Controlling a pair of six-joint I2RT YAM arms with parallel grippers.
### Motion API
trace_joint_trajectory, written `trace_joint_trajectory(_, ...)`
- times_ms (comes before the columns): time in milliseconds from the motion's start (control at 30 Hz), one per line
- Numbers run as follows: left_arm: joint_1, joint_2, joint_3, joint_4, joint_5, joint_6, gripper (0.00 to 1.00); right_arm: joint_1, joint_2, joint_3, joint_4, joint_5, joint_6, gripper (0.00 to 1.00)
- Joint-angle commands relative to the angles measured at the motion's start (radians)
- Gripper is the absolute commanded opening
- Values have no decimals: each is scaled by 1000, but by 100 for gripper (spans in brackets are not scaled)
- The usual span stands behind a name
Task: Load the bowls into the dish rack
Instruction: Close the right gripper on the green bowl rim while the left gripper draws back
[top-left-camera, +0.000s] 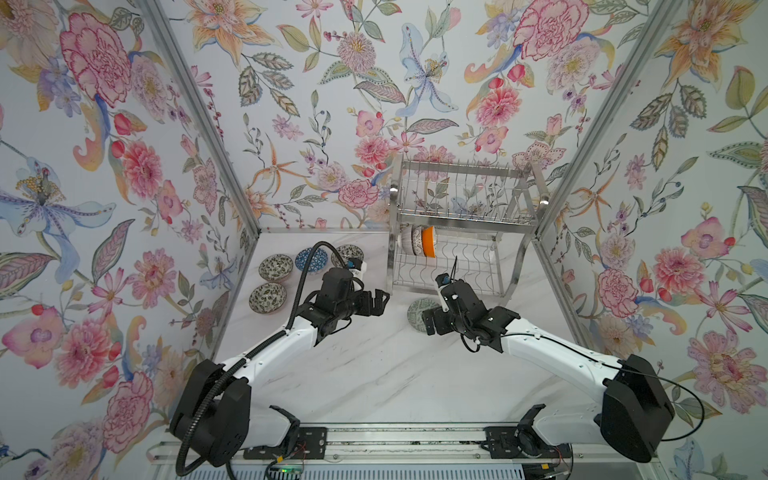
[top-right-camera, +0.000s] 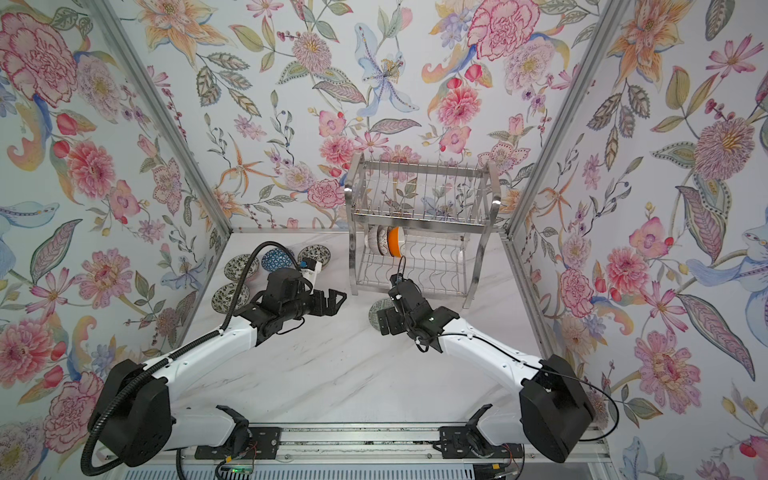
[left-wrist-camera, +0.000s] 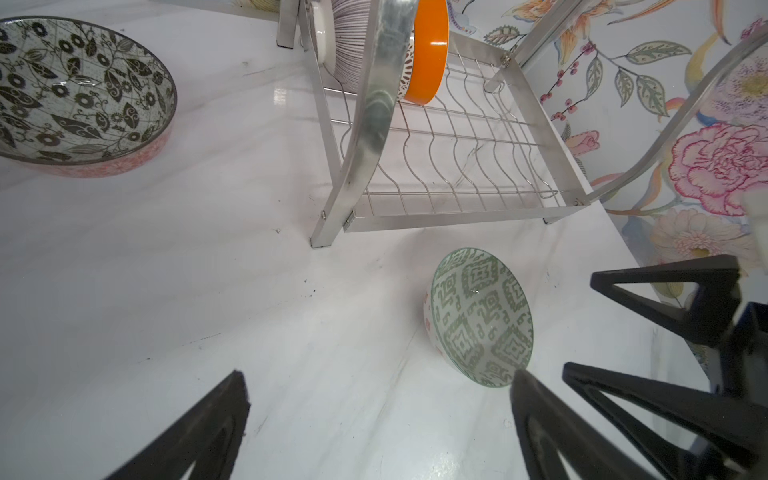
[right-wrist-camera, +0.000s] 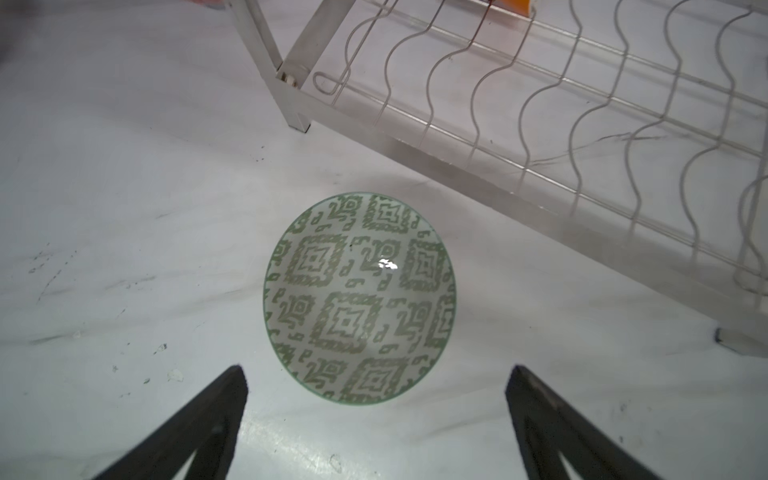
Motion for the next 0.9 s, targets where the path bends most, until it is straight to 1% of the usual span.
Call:
trace_joint_trajectory(0, 34, -49, -105, 120, 124, -75, 99, 32, 65, 55, 36, 3, 43, 99)
trace_joint_trajectory(100, 67, -84, -201, 204, 178, -137, 99, 48, 128, 86, 46, -24, 75, 99)
trace_joint_trajectory(233, 79, -117, -288, 294, 239, -198, 99, 69, 201, 112, 65, -38, 101, 99)
trace_joint_trajectory(400, 80, -129, -352, 360, 271, -239, 99, 79, 282, 136, 78, -61, 127, 99)
trace_joint_trajectory(567, 79, -127, -388, 406, 272, -268, 99, 80, 347, 152, 101, -54, 129, 83)
trace_joint_trajectory(667, 81, -112, -391, 423, 276, -278, 99, 80, 375, 170, 100, -50, 124, 70)
trace_joint_trajectory(800, 80, -84, -394, 459, 287, -299, 99, 79, 397, 185, 100, -51, 118, 65)
trace_joint_trajectory(867, 79, -76, -397, 471, 287, -304, 99, 78, 405, 191, 98, -53, 117, 58)
